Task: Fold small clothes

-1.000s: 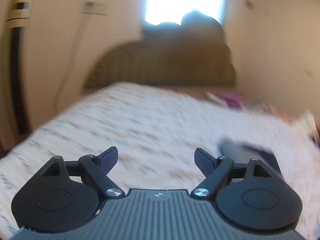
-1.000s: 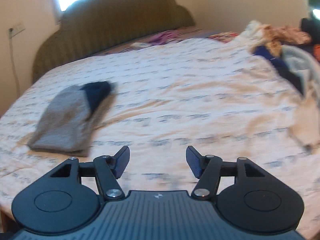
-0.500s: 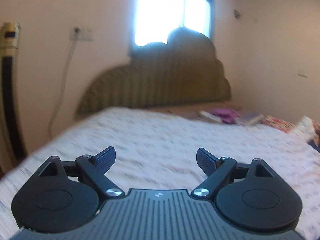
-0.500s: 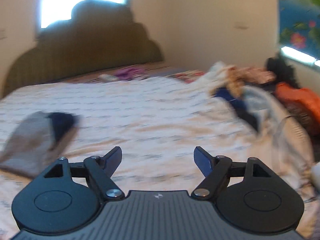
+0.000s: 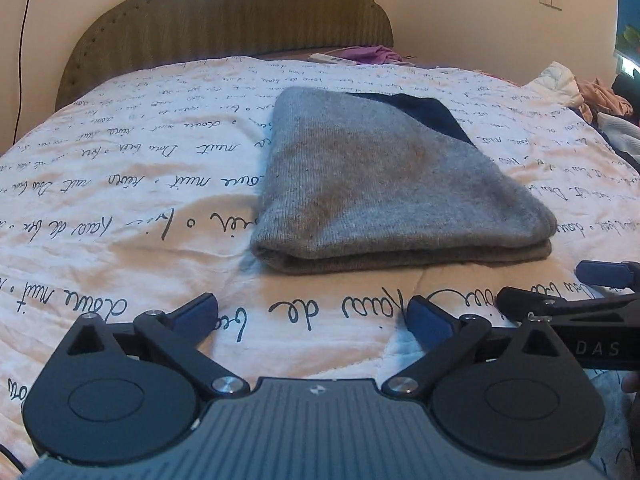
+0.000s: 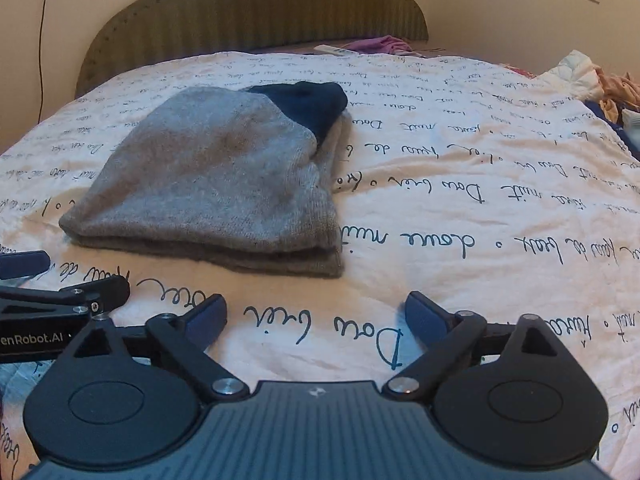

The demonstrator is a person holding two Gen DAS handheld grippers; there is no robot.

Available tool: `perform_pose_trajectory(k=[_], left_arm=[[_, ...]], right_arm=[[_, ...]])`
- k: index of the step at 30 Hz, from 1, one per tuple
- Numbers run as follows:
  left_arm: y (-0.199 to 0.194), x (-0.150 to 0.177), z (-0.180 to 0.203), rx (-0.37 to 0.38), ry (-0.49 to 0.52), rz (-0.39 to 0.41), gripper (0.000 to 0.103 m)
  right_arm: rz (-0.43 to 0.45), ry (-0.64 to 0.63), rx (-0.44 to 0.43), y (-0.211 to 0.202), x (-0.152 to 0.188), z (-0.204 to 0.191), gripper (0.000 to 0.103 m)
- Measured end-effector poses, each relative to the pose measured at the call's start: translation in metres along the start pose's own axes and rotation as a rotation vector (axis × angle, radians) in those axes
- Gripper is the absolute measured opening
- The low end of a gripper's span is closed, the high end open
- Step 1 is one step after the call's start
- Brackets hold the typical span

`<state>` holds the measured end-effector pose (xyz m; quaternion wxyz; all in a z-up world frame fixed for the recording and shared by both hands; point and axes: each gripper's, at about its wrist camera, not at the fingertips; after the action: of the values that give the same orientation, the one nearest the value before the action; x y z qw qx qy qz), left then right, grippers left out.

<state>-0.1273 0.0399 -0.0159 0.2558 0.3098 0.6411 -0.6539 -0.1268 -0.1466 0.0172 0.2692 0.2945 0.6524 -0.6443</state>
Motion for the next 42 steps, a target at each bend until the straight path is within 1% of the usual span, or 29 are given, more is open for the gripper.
perform_pose_trajectory(k=[1,2,13,42], left_arm=[[0.0009,-0.0006,-0.0005,0.003,-0.002,-0.001,0.103],[0.0011,-0.0011,0.0000,0.002,0.002,-0.001,0.103],[0.0006,-0.0015,0.0002,0.004,0.005,0.001,0.103],[0.0002,-0.0024,0.0019,0.006,0.000,-0.001,0.103]], right_arm=[[0.007,0.001,0.011,0.0016,0.0011,0.0000,0.103],[0.014,0.008,0.009,0.0030,0.0026,0.0008,0.103],[0.043,0.039,0.003,0.0028,0.0038,0.0042,0.103],[0.039,0.033,0.005,0.0024,0.0047,0.0021,0.103]])
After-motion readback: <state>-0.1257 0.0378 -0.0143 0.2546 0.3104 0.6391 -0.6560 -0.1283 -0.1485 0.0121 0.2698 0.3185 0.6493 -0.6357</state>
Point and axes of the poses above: each gripper's, at about its wrist camera, not at the fingertips, and y roughly the way its jaws point, z to its right, x to its underside, and after that the axes turned 2 degrees about -z, right-handed
